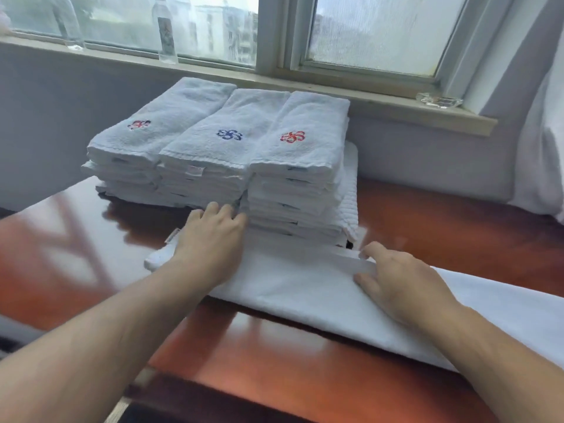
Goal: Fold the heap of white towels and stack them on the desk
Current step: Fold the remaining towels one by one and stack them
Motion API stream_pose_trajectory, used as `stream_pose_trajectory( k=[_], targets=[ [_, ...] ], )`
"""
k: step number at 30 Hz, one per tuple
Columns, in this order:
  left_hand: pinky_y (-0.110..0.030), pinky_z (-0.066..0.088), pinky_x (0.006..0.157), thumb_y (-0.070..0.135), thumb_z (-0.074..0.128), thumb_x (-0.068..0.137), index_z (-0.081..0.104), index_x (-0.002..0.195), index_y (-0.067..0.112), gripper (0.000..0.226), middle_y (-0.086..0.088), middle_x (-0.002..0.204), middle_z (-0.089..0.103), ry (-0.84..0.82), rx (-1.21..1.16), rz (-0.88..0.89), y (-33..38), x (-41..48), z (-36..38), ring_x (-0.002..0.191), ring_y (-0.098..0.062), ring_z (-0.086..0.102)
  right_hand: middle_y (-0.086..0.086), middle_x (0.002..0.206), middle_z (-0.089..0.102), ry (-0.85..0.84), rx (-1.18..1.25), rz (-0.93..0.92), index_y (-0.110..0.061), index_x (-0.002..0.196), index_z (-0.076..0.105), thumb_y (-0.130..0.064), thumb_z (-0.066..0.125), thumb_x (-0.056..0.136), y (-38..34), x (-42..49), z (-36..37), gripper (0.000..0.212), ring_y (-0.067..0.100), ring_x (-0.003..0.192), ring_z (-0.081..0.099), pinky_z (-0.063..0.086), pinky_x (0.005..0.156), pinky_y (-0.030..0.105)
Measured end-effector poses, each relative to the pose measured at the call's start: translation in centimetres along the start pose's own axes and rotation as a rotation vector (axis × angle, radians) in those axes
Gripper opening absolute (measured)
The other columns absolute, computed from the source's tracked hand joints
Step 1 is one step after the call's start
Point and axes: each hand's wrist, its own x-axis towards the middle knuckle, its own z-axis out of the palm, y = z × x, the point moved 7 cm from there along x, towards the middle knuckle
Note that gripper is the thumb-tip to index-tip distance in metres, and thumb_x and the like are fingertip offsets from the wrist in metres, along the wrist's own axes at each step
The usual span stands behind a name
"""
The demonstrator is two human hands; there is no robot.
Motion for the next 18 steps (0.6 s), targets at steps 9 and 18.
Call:
stream_pose_trajectory(
  k=[9,18],
  targets=[
    [-0.042,0.035,0.105,0.057,0.04,0.096,0.048,0.136,0.027,0.05,0.0,0.136,0.053,-0.111,-0.413,0.321,18.9,-0.1,-2.1,0.127,-0.025,0.044,-0.008,0.116,0.063,0.035,-0.243,0.31,-0.035,0.131,0.048,-0.026,0.059,0.08,11.0,-10.2,-2.1,0.053,0.023,0.108,0.058,0.041,0.084,0.036],
    [-0.036,0.039,0.096,0.047,0.052,0.094,0.054,0.131,0.03,0.04,0.006,0.124,0.057,0.005,-0.548,0.568,32.0,-0.6,-6.6,0.115,-0.02,0.052,-0.004,0.106,0.066,0.167,-0.346,0.566,-0.029,0.12,0.061,-0.029,0.071,0.08,21.6,-19.7,-5.7,0.041,0.026,0.1,0.058,0.035,0.075,0.037]
  ],
)
